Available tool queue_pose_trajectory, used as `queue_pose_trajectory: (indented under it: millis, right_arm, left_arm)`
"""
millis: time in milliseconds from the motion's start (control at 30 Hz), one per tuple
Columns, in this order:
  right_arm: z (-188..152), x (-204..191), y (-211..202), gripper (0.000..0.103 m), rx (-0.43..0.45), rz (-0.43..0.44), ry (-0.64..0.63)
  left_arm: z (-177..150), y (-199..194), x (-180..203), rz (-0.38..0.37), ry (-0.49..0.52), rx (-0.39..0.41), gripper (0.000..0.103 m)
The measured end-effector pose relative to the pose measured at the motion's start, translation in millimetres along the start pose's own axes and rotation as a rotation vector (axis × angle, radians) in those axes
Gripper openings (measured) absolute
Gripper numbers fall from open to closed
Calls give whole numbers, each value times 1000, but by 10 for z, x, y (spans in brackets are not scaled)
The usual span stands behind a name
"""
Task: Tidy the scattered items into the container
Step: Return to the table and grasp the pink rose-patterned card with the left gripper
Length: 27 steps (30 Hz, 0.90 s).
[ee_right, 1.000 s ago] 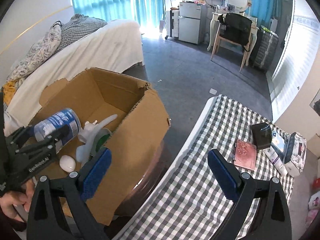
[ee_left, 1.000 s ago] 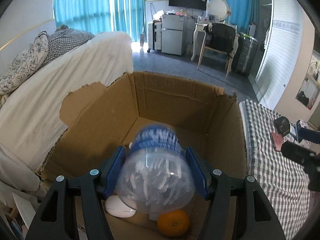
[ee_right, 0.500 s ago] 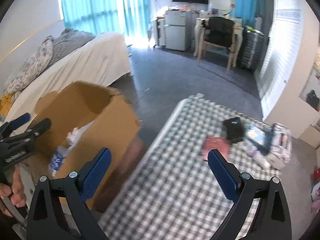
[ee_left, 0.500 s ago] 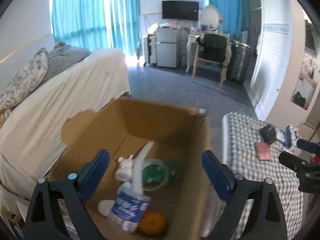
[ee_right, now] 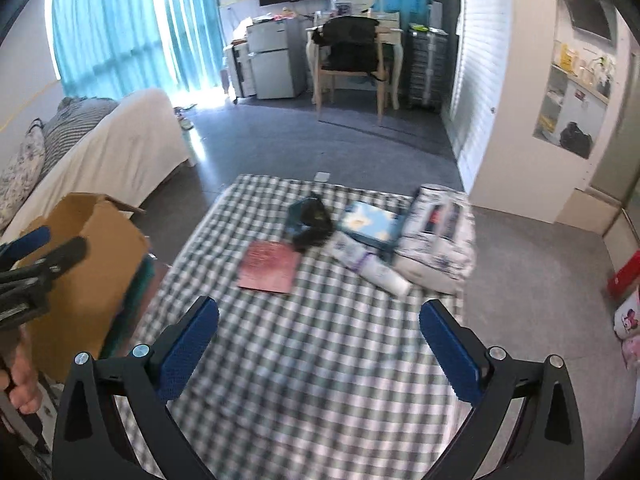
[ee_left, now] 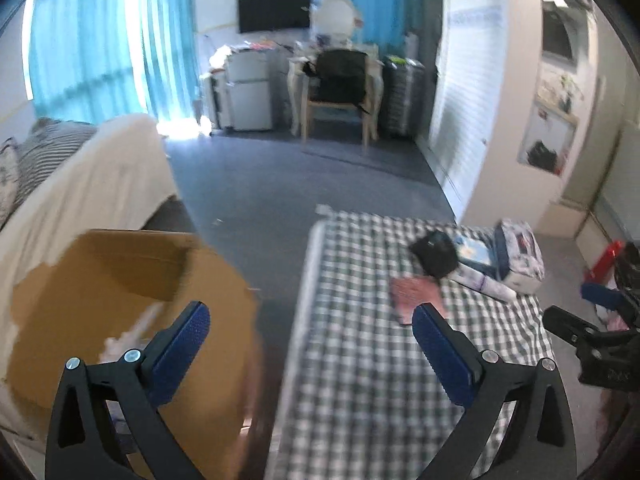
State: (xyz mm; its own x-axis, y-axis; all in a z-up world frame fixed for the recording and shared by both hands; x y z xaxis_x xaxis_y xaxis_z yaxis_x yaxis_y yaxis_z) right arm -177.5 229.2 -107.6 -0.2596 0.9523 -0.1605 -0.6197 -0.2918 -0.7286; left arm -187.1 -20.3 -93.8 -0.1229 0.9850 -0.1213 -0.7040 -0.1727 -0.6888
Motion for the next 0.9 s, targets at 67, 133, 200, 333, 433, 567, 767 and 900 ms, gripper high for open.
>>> queue_pose_trajectory:
  millis: [67,133,200,333,433,567,767,900]
  right_arm:
    - [-2,139,-36,101,12,-13,12]
    - [-6,279,-64,101,21,-19,26]
    - [-11,397,-76,101,27,-23,35]
    - [-21,582,-72,101,40,-40,29]
    - [-25,720,-11,101,43,-66,27]
    - [-19,860,85,101,45,-63,53]
    - [-27,926,272,101,24,-55,44]
    - [-54,996,394,101,9,-66,54]
  left_arm:
    - [-6,117,226,-6,9,-13,103]
    - [14,233,461,-12,5,-13,103]
    - [10,392,663,-7,3,-30,103]
    - [-19,684,960,5,7,-49,103]
    - [-86,894,1183,5,39,-70,103]
    - [-168,1099,1360,8,67,-90,103]
    - [-286,1340,1463,-9,75,-129,103]
    - [-418,1515,1521,-44,76,-188,103]
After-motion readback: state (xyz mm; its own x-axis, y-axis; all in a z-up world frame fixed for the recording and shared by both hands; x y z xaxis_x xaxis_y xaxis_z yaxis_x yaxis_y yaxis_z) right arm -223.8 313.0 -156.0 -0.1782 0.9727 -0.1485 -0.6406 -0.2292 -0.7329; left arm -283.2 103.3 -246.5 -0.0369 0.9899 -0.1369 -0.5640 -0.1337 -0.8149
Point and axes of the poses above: each gripper's, at about its wrist camera, not at the fingertips, and y roughly the way its jaws point, x to its right, z to its top, the point moved 8 cm from there along y, roughly the way its jaws point, and after that the axes turned 8 degrees about z, right-handed, at the moved point
